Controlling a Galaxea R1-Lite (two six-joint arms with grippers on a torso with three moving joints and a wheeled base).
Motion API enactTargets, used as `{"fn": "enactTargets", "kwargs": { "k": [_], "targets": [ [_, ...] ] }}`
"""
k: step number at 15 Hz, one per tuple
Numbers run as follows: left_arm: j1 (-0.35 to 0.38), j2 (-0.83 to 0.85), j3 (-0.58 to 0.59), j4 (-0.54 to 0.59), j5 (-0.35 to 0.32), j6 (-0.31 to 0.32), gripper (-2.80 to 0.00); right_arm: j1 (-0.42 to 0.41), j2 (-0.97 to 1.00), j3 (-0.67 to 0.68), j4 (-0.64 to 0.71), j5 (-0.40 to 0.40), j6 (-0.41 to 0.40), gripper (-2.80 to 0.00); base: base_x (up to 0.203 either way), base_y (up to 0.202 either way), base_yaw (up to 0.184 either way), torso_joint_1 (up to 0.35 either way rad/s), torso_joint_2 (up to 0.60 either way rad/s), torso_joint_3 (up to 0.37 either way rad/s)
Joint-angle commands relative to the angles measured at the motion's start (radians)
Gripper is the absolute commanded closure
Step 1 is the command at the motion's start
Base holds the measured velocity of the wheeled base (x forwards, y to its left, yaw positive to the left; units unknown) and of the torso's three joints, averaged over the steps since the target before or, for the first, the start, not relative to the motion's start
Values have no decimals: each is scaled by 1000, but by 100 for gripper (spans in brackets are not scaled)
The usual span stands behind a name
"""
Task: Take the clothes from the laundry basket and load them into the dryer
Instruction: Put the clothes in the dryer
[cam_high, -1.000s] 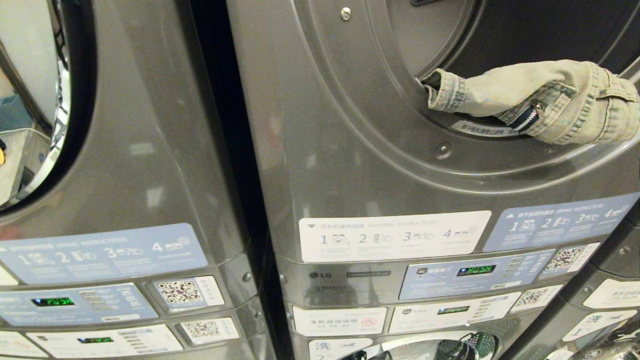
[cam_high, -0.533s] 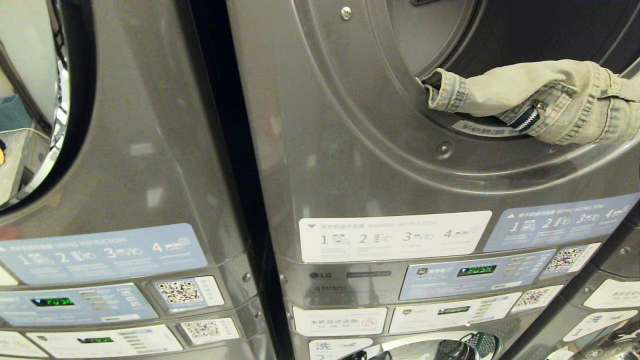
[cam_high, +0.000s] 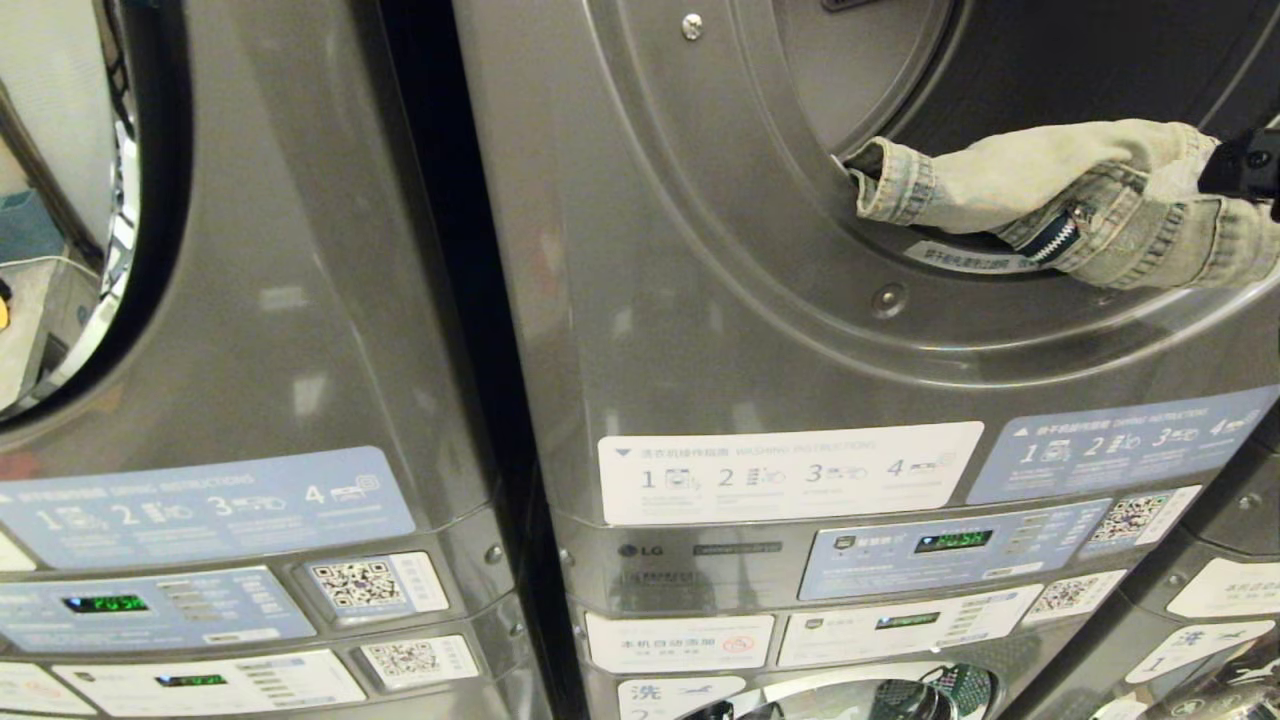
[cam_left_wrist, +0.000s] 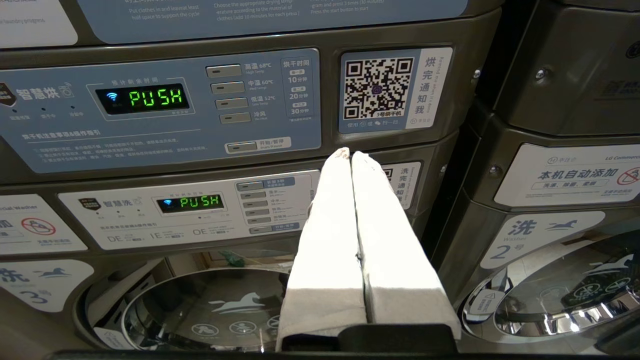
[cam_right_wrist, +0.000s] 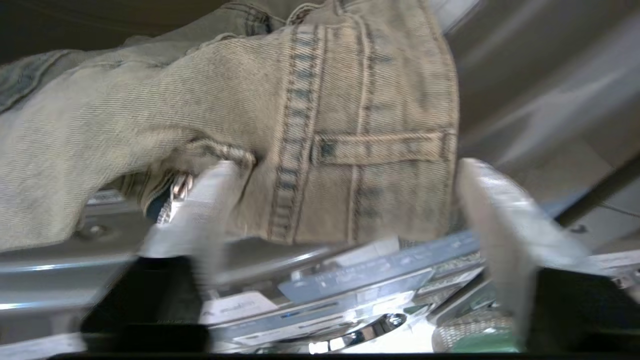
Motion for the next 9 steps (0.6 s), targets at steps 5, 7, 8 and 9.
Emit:
{"fn": "enactTargets", "kwargs": {
  "k": [5, 7, 8, 9],
  "targets": [
    [0, 0, 2, 0, 0, 1, 0, -1, 81, -2, -37, -2, 1, 0, 0, 0, 0, 0, 0, 0],
    [0, 0, 0, 0, 0, 1, 0, -1, 83, -16, -39, 0, -1, 0, 0, 0, 0, 0, 0, 0],
    [0, 0, 2, 0, 0, 1, 0, -1, 83, -30, -41, 1, -4, 0, 0, 0, 0, 0, 0, 0],
    [0, 0, 2, 0, 0, 1, 0, -1, 93, -62, -44, 2, -5, 0, 0, 0, 0, 0, 0, 0]
  ]
}}
